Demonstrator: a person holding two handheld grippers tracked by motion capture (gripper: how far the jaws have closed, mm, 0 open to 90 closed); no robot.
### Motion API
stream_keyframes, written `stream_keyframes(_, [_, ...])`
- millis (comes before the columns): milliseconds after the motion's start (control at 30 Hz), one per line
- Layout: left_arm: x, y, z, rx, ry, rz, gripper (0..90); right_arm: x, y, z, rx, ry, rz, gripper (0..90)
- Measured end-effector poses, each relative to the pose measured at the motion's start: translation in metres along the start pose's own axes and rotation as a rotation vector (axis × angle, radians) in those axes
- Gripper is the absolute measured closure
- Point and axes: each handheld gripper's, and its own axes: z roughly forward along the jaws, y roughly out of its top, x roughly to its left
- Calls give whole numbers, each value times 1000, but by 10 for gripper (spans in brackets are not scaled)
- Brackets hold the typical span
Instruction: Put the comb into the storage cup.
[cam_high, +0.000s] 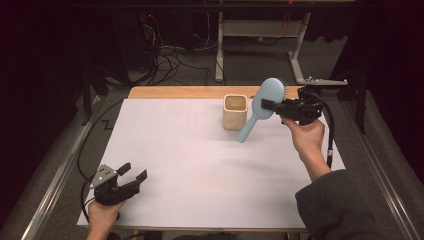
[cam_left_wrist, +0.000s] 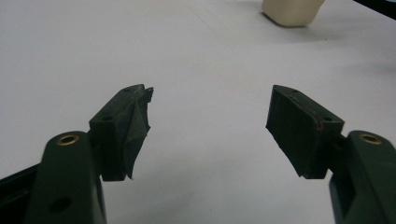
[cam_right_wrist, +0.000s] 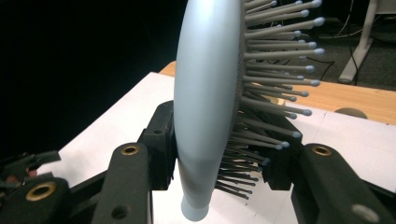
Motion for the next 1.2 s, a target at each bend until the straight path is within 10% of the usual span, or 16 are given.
stream_keyframes(1200, [4, -1, -1, 2, 7, -33, 308, 0, 69, 33, -68, -101, 6, 557])
